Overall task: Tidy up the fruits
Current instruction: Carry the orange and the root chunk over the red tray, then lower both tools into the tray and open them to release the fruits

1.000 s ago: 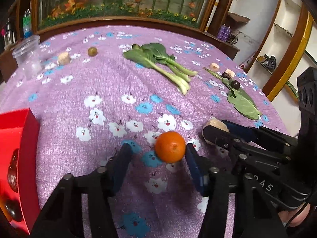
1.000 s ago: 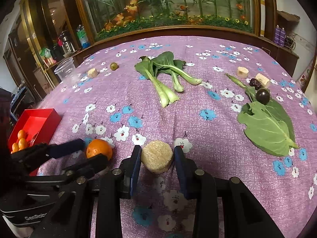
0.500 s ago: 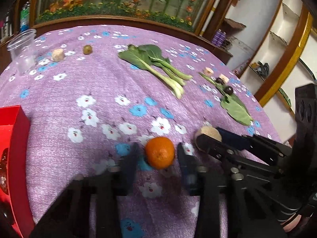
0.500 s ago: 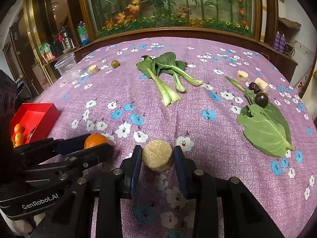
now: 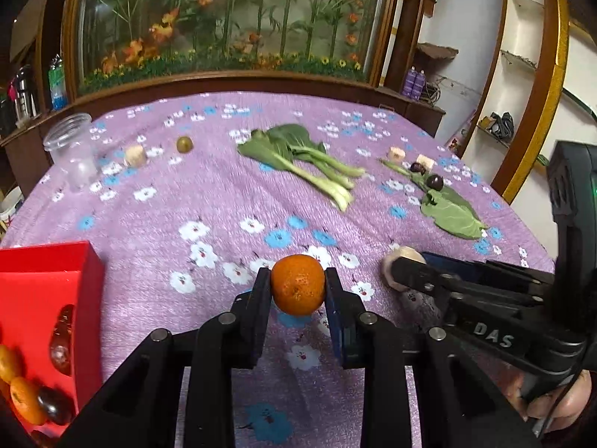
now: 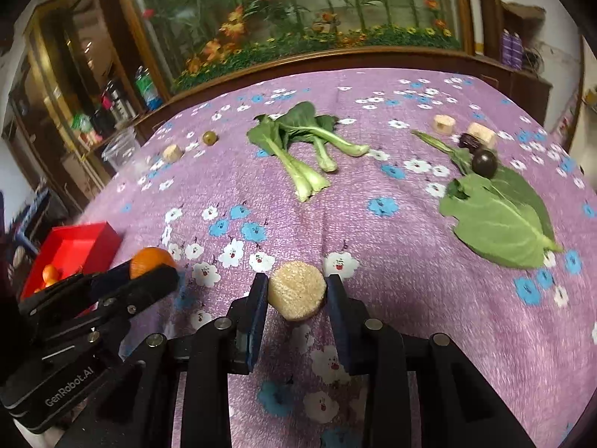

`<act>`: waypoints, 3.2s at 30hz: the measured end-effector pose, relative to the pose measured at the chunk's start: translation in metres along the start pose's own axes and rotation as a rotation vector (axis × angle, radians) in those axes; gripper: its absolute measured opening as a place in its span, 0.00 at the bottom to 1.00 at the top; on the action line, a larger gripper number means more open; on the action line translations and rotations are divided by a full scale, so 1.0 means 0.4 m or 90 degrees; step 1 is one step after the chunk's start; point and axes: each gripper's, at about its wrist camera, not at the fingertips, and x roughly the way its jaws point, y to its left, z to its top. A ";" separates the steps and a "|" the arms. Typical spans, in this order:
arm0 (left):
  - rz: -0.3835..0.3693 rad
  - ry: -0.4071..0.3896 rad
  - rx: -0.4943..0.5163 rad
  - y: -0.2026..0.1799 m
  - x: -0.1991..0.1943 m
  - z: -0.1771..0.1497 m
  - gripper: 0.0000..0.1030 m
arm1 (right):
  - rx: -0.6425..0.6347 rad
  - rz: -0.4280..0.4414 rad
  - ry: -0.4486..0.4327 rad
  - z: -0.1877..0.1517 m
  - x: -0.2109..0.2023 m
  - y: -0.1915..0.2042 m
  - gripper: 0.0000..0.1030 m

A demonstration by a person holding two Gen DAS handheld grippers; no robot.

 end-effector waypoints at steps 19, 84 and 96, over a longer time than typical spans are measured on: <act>0.026 -0.033 -0.015 0.014 -0.067 -0.045 0.26 | 0.089 -0.021 -0.019 -0.197 -0.251 -0.059 0.33; 0.200 -0.147 -0.256 0.352 -0.672 -0.211 0.26 | -0.330 0.330 0.020 -0.148 -0.301 0.627 0.33; 0.203 -0.036 -0.266 0.466 -0.480 -0.240 0.26 | -0.242 0.277 0.067 -0.057 -0.095 0.645 0.33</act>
